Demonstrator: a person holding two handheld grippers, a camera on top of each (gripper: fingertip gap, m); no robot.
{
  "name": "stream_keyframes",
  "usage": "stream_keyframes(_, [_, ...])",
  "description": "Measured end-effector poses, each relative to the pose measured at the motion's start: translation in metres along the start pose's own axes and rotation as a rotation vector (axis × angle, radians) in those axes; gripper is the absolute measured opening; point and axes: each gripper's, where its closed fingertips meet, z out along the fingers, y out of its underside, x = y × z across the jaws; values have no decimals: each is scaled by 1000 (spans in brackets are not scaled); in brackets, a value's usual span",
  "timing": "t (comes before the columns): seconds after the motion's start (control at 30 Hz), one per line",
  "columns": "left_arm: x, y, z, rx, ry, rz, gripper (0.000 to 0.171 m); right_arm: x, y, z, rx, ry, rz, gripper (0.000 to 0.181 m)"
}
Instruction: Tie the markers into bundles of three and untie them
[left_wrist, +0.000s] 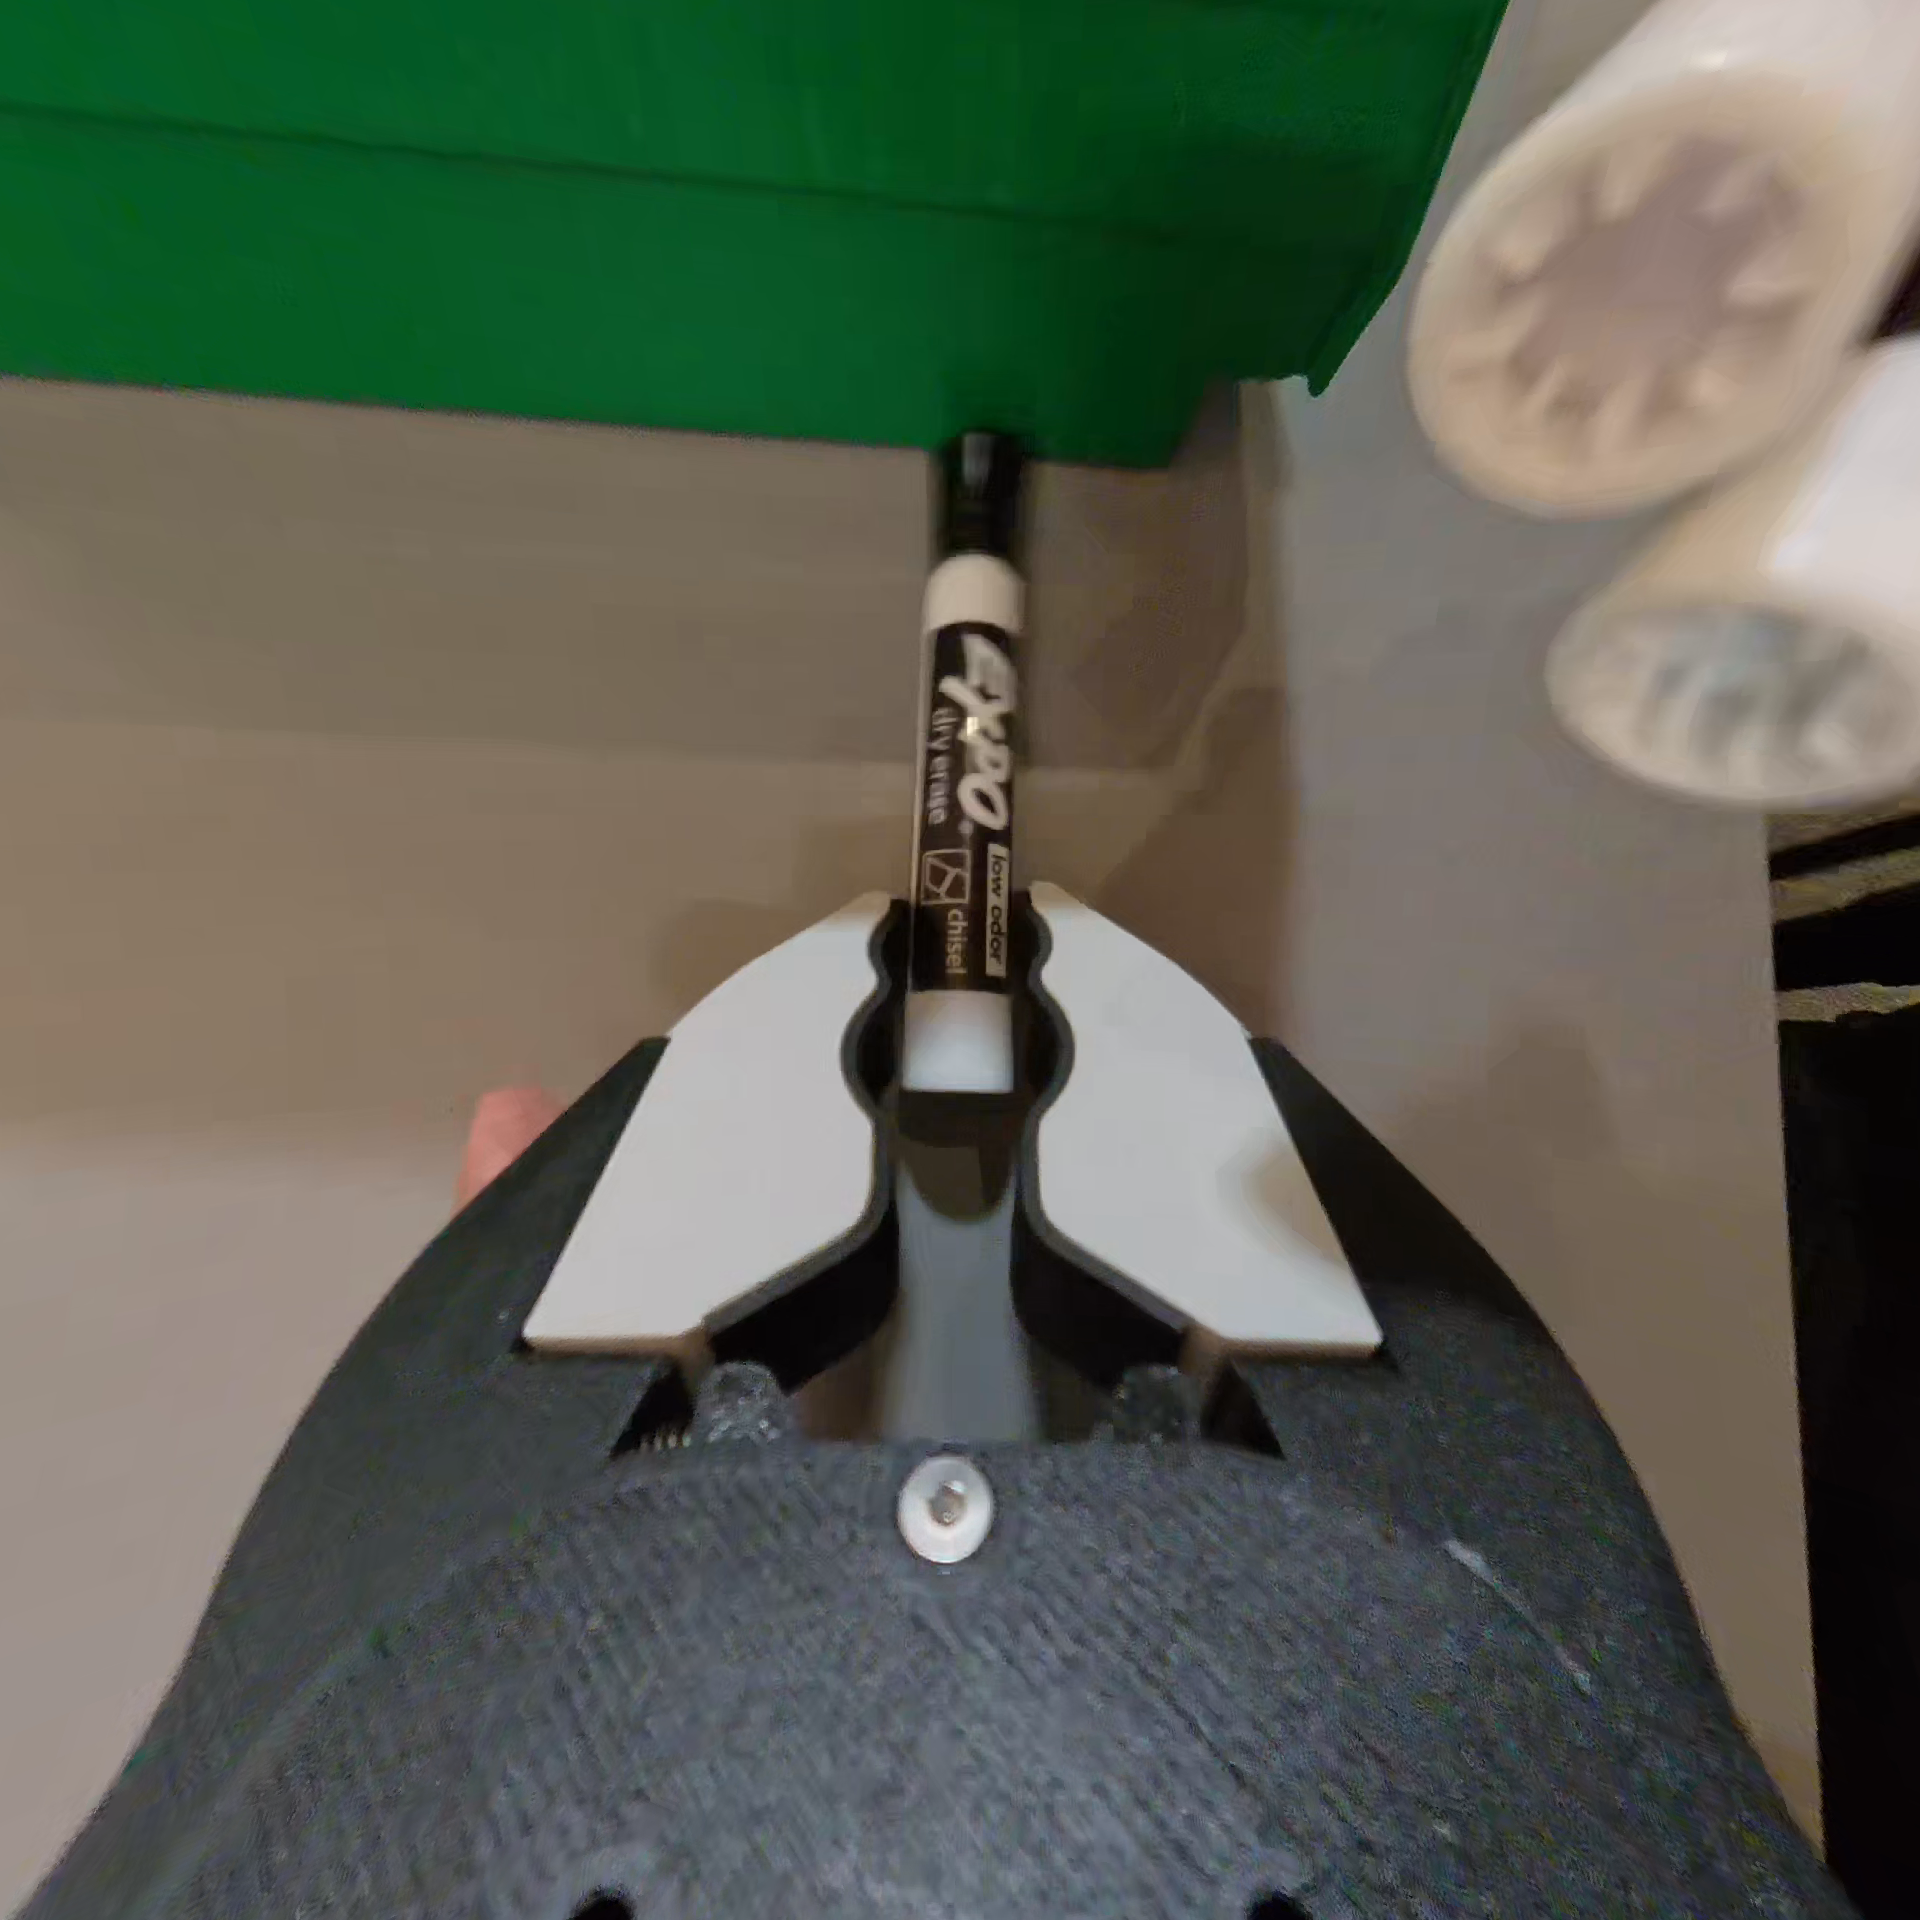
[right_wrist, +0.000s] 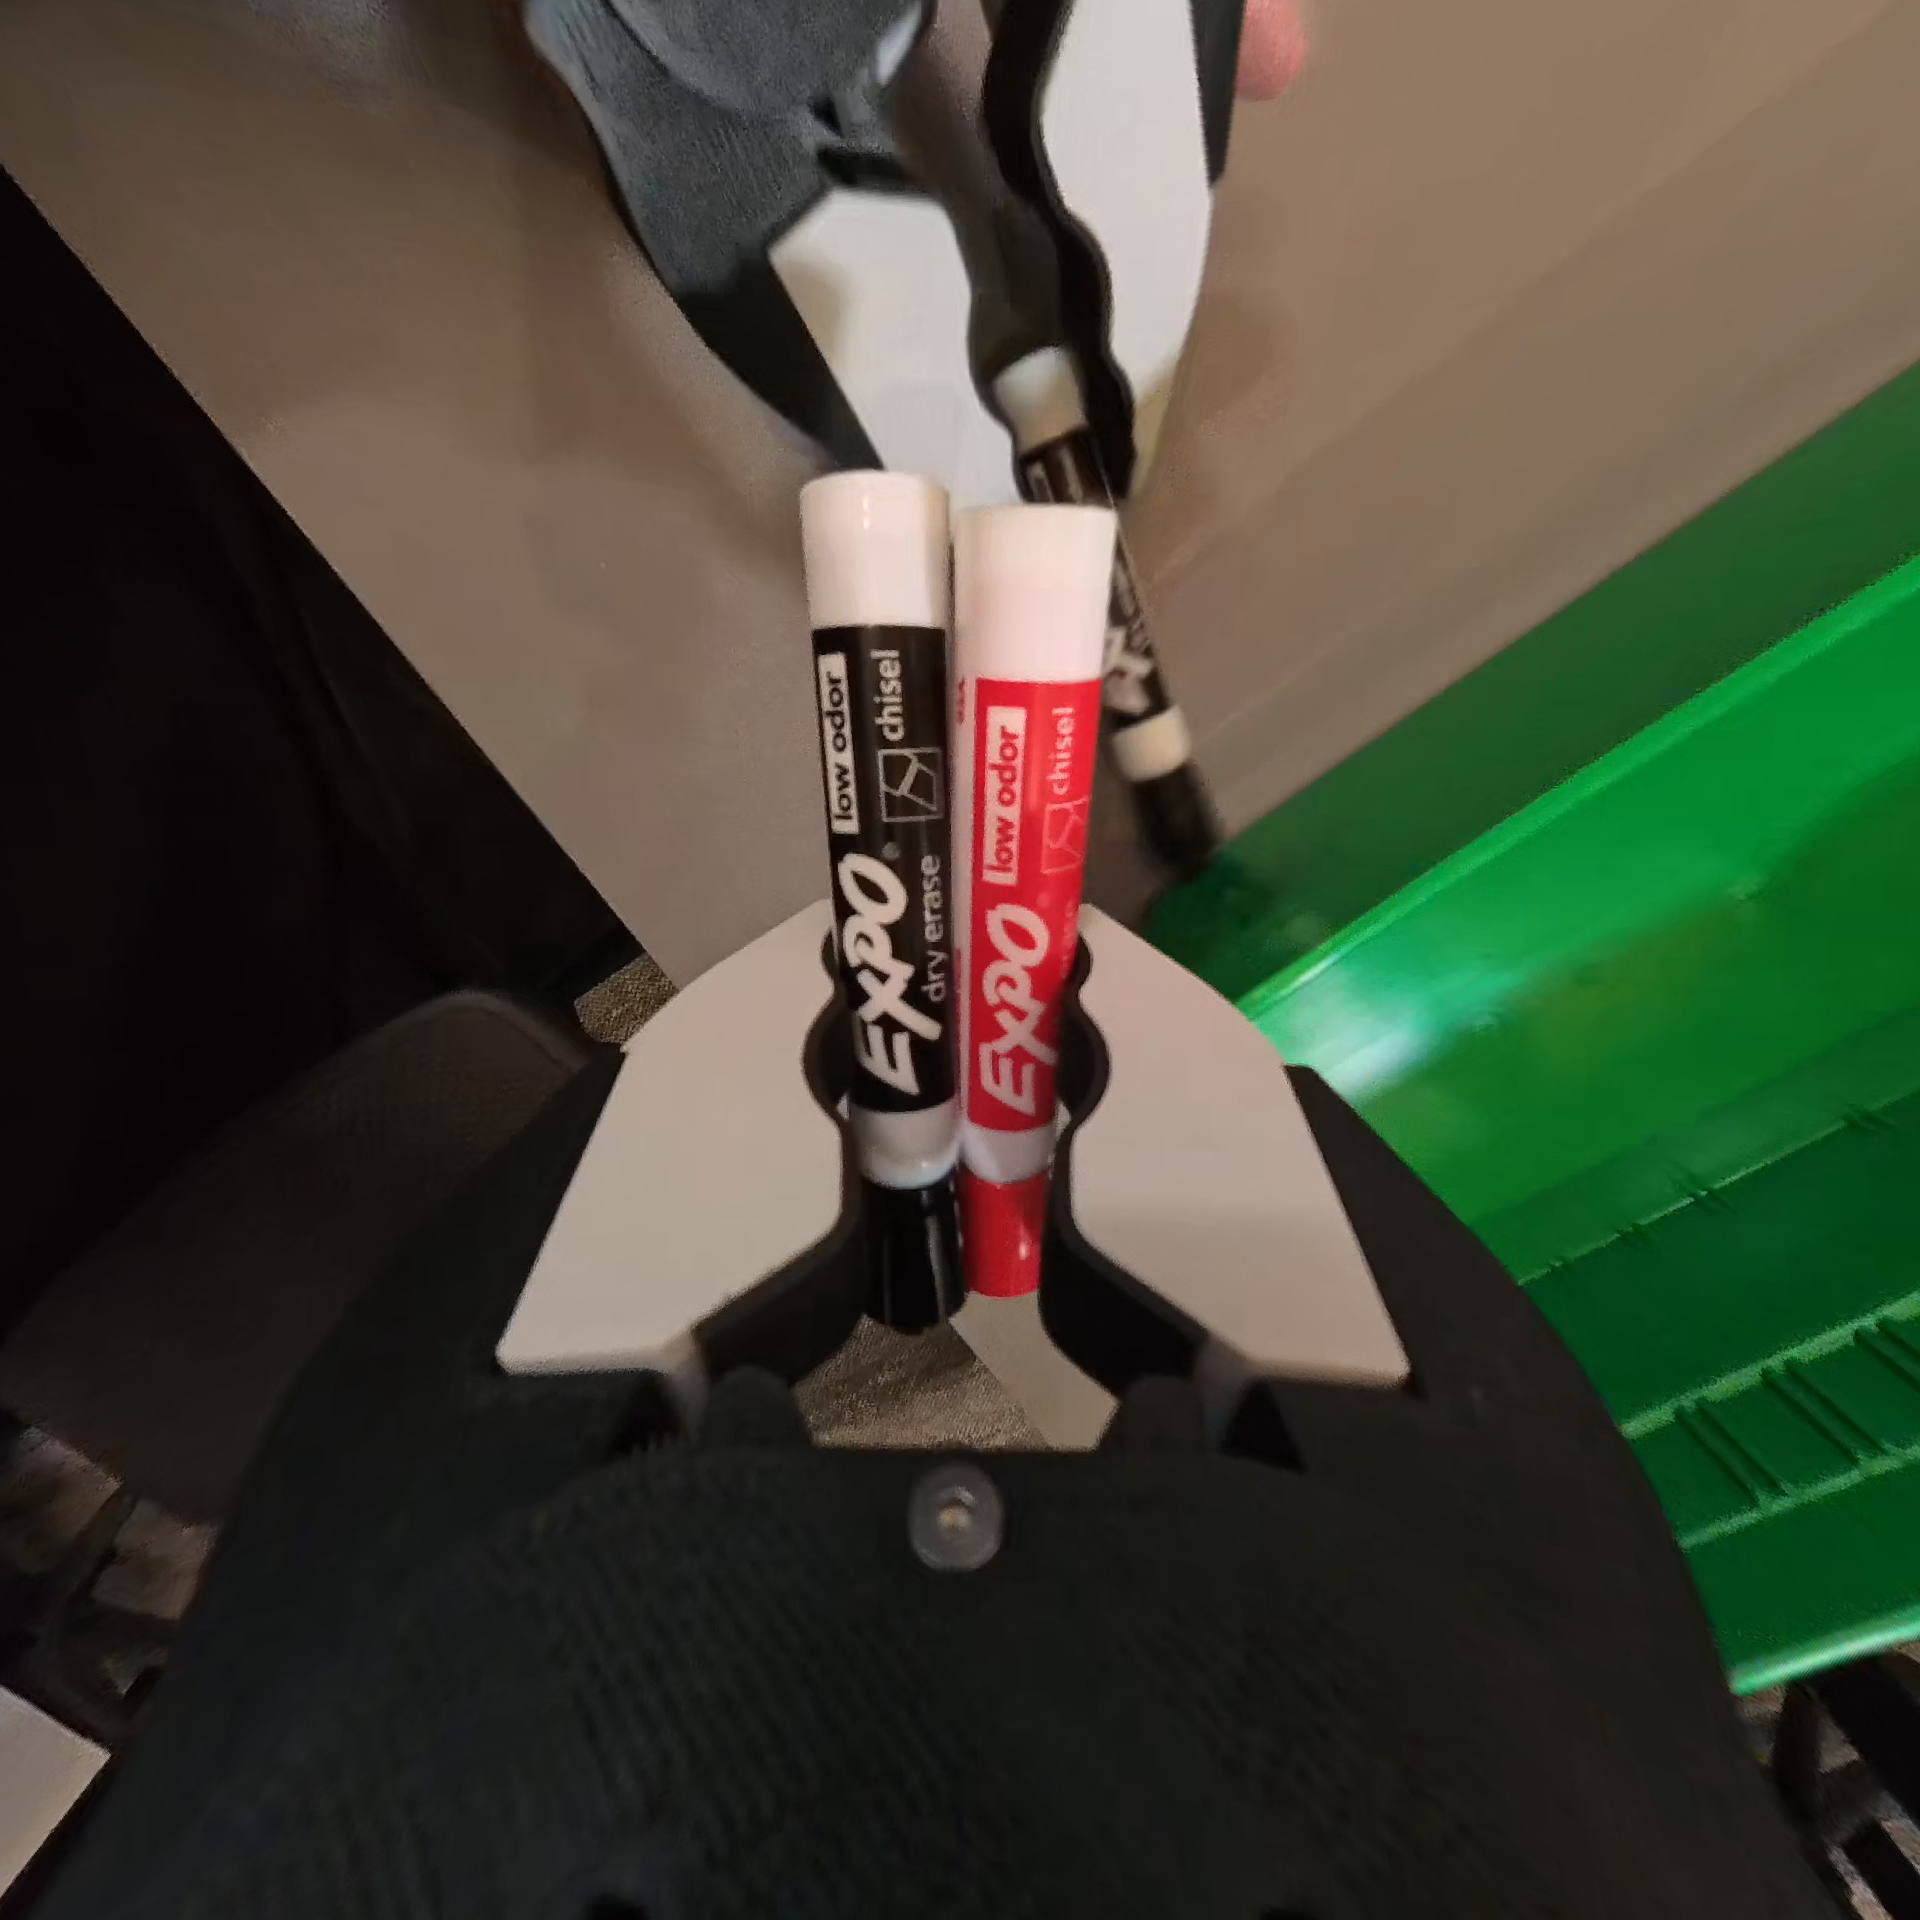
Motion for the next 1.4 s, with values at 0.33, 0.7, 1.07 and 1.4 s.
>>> stream_keyframes(0.33, [-5, 59, -149, 241, -25, -97, 20, -8, -39, 35, -22, -46, -159, 37])
stream_keyframes(0.7, [20, 82, -174, 12, -41, 202, 21, -47, -110, 87, -84, -109, -447, 36])
stream_keyframes(1.07, [25, 85, -158, 56, -13, 181, 22, -83, -143, 95, -84, -151, -520, 37])
stream_keyframes(1.4, [18, 77, -162, 178, -38, 117, 48, -79, -147, 95, -54, -163, -487, 36])
